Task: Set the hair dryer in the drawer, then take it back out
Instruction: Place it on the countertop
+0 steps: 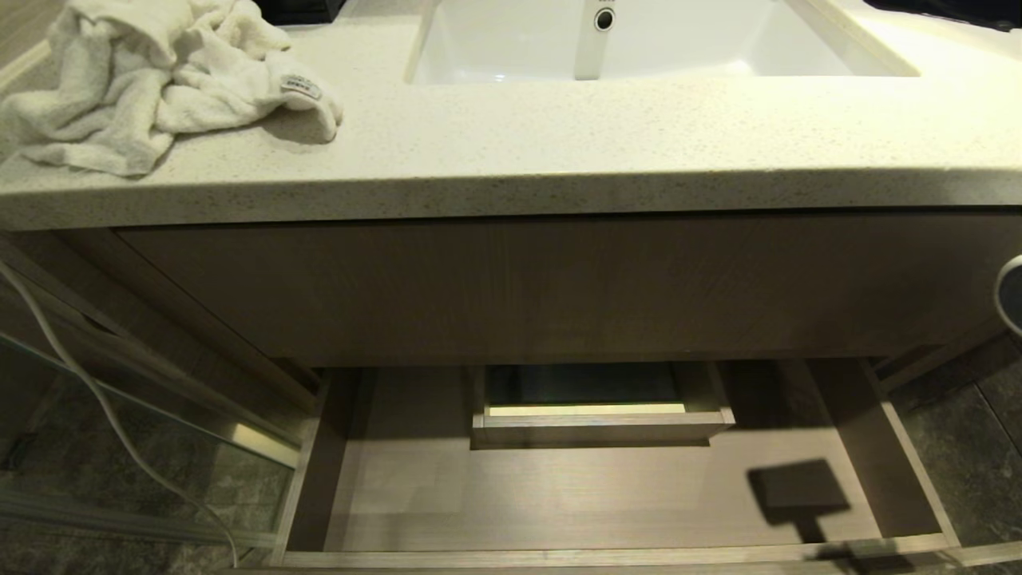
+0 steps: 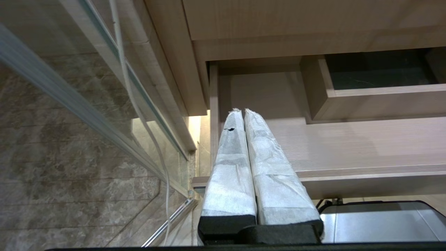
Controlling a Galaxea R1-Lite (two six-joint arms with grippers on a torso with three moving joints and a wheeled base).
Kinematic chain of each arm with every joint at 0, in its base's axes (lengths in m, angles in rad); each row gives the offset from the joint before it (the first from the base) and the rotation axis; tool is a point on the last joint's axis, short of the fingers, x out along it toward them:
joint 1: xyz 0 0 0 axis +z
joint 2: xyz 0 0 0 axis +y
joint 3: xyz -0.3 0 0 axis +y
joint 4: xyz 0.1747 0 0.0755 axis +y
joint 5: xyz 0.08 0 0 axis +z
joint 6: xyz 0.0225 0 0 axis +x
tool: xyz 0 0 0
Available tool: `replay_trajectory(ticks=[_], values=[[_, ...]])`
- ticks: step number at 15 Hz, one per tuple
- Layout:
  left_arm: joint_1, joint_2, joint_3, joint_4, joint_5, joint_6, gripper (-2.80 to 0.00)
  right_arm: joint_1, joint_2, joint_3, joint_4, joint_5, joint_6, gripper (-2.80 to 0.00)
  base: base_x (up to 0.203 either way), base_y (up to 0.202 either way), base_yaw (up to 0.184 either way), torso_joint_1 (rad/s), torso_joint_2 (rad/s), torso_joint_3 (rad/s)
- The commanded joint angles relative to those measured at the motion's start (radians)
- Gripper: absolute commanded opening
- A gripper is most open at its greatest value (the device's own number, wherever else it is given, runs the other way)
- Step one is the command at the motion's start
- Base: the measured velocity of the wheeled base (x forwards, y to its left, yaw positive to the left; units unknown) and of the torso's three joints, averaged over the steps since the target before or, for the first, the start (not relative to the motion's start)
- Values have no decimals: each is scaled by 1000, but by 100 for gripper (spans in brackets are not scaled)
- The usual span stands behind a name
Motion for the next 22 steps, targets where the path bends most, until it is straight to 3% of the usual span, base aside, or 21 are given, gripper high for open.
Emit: replay_trajectory(ticks=[1, 7, 10, 18, 22], values=[[0, 1, 2, 0, 0, 0, -280, 0, 3, -129, 86, 0, -3, -280, 0, 0, 0, 0, 0, 0], [0, 0, 2, 0, 0, 0, -280, -1, 149, -425, 184, -6, 5, -280, 0, 0, 0, 0, 0, 0], [0, 1, 2, 0, 0, 0, -280, 0, 287, -664, 279, -5, 32, -280, 0, 0, 0, 0, 0, 0], [0, 1, 2, 0, 0, 0, -280, 0, 789, -1303, 347, -14, 54, -280, 0, 0, 0, 0, 0, 0], [0, 1, 2, 0, 0, 0, -280, 18, 916, -1369, 354, -16, 59, -280, 0, 0, 0, 0, 0, 0]])
